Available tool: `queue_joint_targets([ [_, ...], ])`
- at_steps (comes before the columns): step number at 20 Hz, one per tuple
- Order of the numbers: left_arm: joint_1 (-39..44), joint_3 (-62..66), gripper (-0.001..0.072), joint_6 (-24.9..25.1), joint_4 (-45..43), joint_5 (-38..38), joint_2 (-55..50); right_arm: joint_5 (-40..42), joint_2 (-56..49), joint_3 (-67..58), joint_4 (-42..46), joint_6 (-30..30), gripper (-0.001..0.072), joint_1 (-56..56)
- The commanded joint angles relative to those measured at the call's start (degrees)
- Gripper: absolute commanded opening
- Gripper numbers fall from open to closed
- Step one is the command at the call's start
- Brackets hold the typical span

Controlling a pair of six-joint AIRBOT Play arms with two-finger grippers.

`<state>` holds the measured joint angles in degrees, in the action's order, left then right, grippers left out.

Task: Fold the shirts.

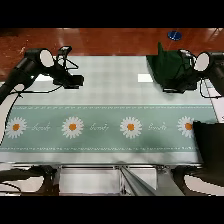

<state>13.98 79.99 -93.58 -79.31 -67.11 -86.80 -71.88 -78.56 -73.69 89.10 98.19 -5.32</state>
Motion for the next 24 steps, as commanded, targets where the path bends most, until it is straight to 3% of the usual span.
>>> queue_joint_targets([
  [1, 0.04, 0.07, 0.0017, 0.00, -0.02, 0.00, -0.04, 0.00, -0.02, -0.04, -0.02, 0.02, 0.0028, -0.02],
  [17, 0.04, 0.07, 0.0017, 0.00, -0.02, 0.00, -0.04, 0.13, -0.02, -0.04, -0.02, 0.02, 0.0028, -0.02],
  [20, 0.07, 0.07, 0.0017, 0.00, 0.00, 0.02, -0.04, 7.43, -0.02, -0.04, 2.89, 0.00, 0.0028, -0.02],
  [23, 0.04, 0.11, 0.0017, 0.02, -0.04, 1.25, -0.04, 17.90, -0.02, -0.04, 11.06, 0.17, 0.0031, -0.02],
  [24, -0.07, 0.11, 0.0017, 0.04, -0.35, 1.75, -0.04, 22.21, -0.02, -0.04, 14.78, 1.33, 0.0123, -0.02],
])
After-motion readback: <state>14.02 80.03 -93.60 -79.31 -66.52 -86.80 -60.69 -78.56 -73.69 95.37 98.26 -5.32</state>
